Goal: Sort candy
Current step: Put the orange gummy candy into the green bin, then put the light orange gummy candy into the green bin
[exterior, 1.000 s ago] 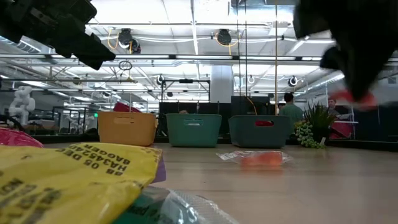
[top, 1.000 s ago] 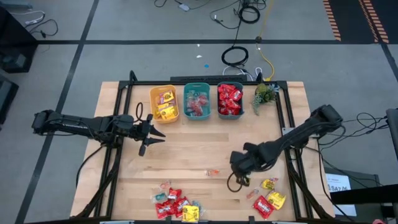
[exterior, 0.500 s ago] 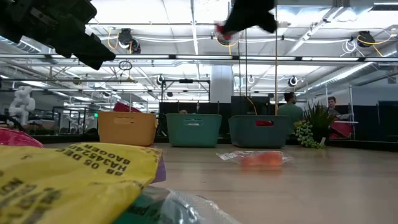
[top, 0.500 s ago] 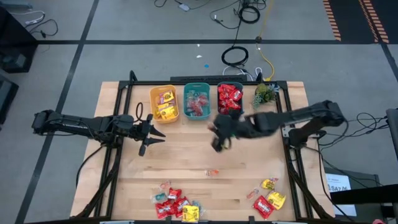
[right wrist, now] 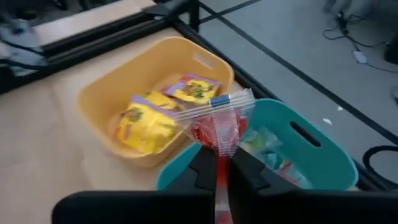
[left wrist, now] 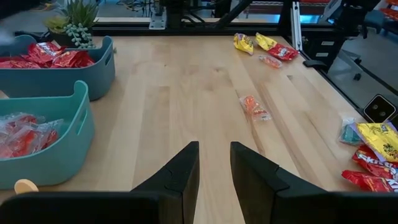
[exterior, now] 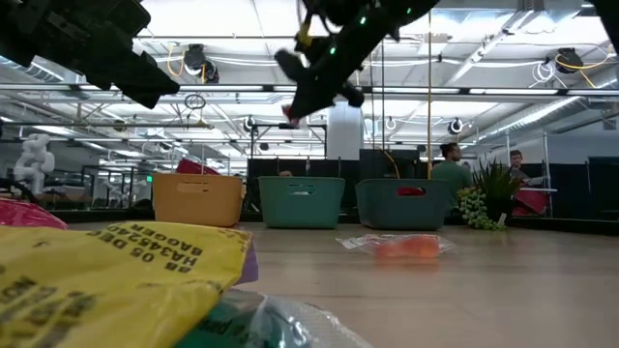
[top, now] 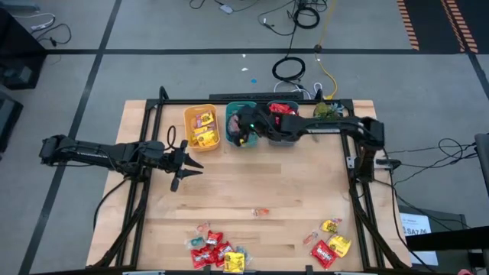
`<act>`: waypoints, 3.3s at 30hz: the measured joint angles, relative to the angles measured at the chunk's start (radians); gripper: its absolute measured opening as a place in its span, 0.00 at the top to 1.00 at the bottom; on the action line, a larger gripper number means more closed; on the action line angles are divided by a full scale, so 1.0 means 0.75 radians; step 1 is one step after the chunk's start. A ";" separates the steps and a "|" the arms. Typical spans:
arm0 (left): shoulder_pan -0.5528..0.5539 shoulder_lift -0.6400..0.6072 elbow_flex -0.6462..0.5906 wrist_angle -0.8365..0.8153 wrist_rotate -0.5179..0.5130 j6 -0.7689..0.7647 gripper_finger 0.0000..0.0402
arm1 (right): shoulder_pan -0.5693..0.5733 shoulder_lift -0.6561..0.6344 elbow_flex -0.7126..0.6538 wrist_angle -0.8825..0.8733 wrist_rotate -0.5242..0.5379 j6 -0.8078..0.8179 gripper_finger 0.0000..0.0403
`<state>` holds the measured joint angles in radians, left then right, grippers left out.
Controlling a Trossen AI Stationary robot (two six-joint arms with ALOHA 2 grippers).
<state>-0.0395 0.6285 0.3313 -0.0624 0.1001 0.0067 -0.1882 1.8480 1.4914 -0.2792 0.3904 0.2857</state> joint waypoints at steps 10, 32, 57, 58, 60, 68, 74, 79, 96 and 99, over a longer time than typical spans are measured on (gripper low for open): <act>0.000 0.000 0.000 -0.001 0.000 0.000 0.75 | -0.107 0.063 0.000 0.037 -0.004 0.088 0.95; 0.000 0.000 0.000 -0.001 -0.002 0.002 0.75 | -0.105 0.063 0.000 0.020 -0.005 0.058 0.45; 0.000 0.000 0.000 0.000 -0.006 0.002 0.75 | -0.104 0.048 0.000 -0.025 -0.068 0.024 0.43; 0.000 0.000 0.000 0.000 -0.006 0.002 0.75 | -0.102 0.034 0.000 -0.053 -0.111 0.001 0.43; 0.000 0.000 0.000 -0.001 -0.006 0.002 0.75 | -0.090 -0.004 0.000 -0.160 -0.181 -0.042 0.43; 0.000 0.001 0.000 -0.002 -0.006 0.002 0.75 | 0.097 -0.122 0.002 -0.658 -0.415 -0.169 0.43; 0.000 0.001 0.000 -0.002 -0.006 0.002 0.75 | 0.322 -0.107 0.002 -0.859 -0.461 -0.246 0.43; 0.000 0.001 0.000 -0.001 -0.006 0.002 0.75 | 0.493 -0.056 0.002 -0.794 -0.461 -0.260 0.43; 0.000 0.001 0.000 0.000 -0.006 0.001 0.75 | 0.670 0.353 0.003 -0.590 -0.576 -0.052 0.56; 0.000 0.001 0.000 0.001 -0.006 0.001 0.75 | 0.673 0.398 0.009 -0.596 -0.584 0.001 0.59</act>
<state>-0.0395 0.6289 0.3313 -0.0615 0.0959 0.0074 0.3168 2.1461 1.4982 -0.7261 -0.0476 0.2868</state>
